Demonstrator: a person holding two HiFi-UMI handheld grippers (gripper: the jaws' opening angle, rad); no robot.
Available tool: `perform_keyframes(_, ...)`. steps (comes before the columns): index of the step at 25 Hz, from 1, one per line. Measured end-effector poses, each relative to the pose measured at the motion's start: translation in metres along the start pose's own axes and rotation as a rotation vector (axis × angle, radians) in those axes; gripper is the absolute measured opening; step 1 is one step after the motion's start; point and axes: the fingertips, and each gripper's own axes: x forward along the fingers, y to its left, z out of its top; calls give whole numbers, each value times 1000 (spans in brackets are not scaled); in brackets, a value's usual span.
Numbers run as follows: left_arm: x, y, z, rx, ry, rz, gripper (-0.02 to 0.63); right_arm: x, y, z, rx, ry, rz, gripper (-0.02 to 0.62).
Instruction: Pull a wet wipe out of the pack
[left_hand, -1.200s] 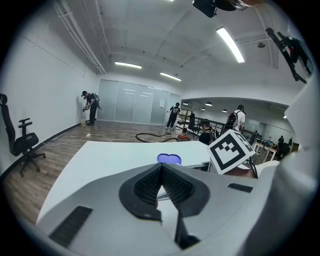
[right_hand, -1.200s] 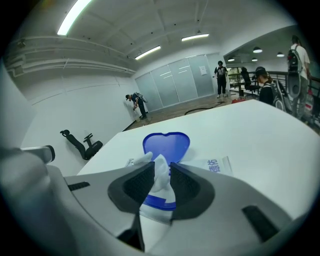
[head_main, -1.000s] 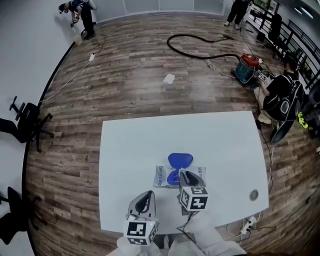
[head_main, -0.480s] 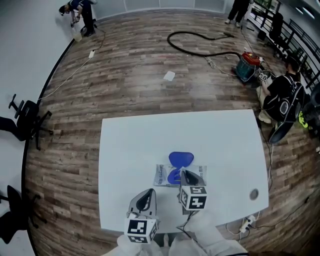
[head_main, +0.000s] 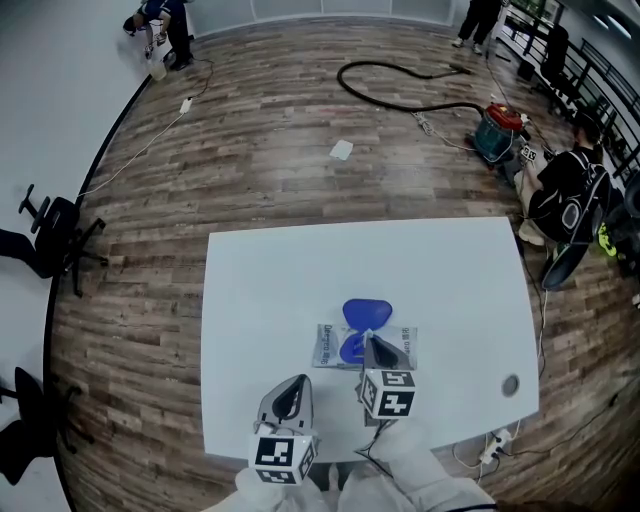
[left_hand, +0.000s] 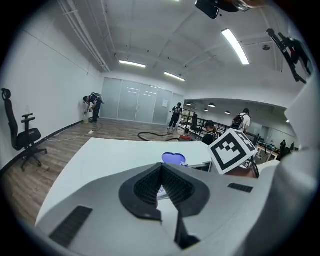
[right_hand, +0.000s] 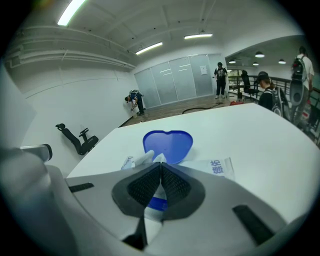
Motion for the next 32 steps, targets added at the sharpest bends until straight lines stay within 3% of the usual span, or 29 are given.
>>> perform_keyframes(32, -25, -12, 26, -26, -102, -37, -2, -53, 19, 50, -73, -122, 3, 12)
